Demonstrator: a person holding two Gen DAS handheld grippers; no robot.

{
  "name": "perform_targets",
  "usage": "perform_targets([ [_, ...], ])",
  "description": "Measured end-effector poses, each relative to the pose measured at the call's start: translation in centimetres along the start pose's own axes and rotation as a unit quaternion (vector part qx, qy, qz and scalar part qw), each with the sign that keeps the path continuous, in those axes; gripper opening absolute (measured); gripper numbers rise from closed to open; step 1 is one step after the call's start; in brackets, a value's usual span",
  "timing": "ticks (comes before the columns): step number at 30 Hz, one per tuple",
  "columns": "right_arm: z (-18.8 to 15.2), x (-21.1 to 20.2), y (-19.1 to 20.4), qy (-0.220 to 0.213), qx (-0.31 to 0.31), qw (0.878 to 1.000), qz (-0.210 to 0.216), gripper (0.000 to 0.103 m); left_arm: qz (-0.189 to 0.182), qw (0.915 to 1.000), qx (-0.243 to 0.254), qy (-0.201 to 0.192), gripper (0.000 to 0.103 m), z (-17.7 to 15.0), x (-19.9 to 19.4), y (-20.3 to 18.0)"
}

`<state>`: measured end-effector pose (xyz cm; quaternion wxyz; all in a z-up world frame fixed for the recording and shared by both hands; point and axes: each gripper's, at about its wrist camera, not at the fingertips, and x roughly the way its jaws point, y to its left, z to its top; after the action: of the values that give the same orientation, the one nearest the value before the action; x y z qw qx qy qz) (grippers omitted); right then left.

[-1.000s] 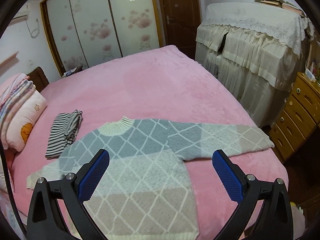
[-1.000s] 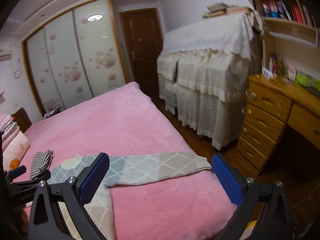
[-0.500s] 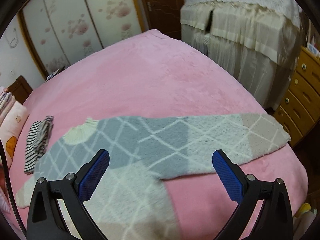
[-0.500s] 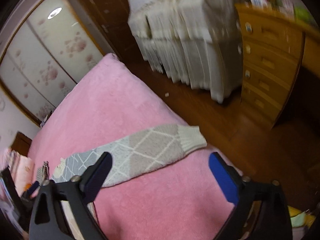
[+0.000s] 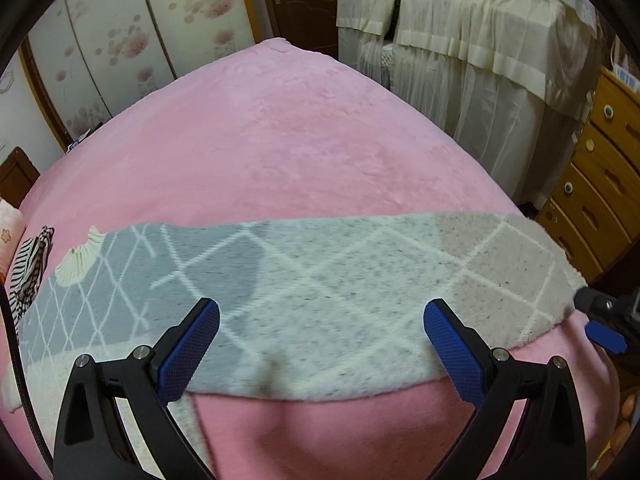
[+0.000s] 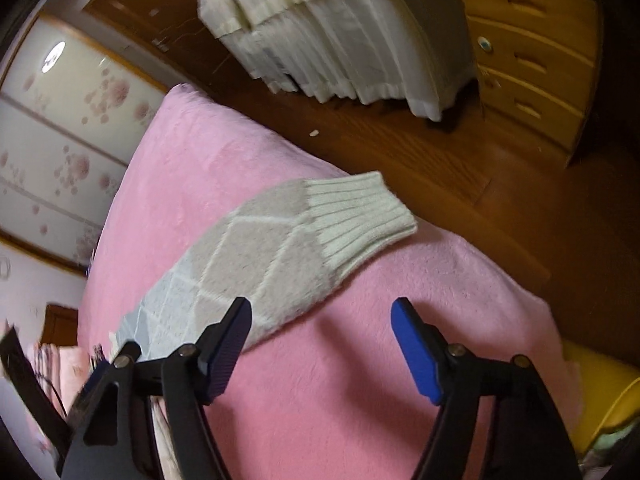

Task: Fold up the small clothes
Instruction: 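Move the right tool to the sweater sleeve cuff and grasp it, then lift the cuff with the right tool and fold the sleeve across the body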

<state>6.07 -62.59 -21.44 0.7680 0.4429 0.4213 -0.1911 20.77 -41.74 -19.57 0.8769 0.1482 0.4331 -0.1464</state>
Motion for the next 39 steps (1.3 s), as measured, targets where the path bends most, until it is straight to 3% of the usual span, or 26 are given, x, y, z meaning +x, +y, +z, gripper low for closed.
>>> perform_targets([
  [5, 0.8, 1.8, -1.0, -0.005, 0.039, 0.999, 0.007, 0.068, -0.001, 1.0, 0.0, -0.001, 0.102, -0.2, 0.2, -0.7],
  [7, 1.0, 2.1, -0.9, -0.013, 0.042, 0.999, 0.001, 0.057, -0.003, 1.0, -0.001, -0.003, 0.102, -0.3, -0.2, -0.7],
  [9, 1.2, 2.4, -0.4, -0.015, 0.029, 0.999, 0.008, 0.026, -0.004, 1.0, 0.001, -0.007, 0.102, -0.4, -0.5, -0.5],
  [11, 1.1, 2.2, 0.5, -0.023, 0.011, 1.0, 0.014, 0.012, -0.001, 0.9999, 0.004, -0.013, 0.102, -0.4, -1.1, -0.2],
  [14, 0.6, 0.5, 2.3, -0.06, -0.032, 0.998, 0.012, 0.01, 0.006, 0.9996, 0.009, -0.025, 0.102, -0.3, -2.3, 0.5],
  [17, -0.1, -2.0, 4.9, -0.091, -0.078, 0.992, 0.042, 0.01, 0.014, 0.999, 0.006, -0.042, 0.102, -0.2, -4.0, 2.4],
  [22, -2.3, -4.4, 11.0, -0.106, -0.164, 0.977, 0.081, 0.01, 0.032, 0.9979, -0.018, -0.054, 0.102, -0.4, -6.6, 7.0],
  [29, -9.0, -3.8, 21.8, -0.071, -0.281, 0.946, 0.149, 0.01, 0.068, 0.9925, -0.089, -0.05, 0.102, -3.4, -9.6, 17.7],
  [36, -17.0, 3.5, 28.6, 0.015, -0.357, 0.923, 0.141, 0.01, 0.061, 0.9796, -0.191, 0.007, 0.102, -9.5, -8.6, 28.6],
  [39, -20.3, 6.3, 30.1, 0.046, -0.37, 0.919, 0.13, 0.01, 0.06, 0.975, -0.213, 0.024, 0.102, -11.5, -7.8, 30.7],
])
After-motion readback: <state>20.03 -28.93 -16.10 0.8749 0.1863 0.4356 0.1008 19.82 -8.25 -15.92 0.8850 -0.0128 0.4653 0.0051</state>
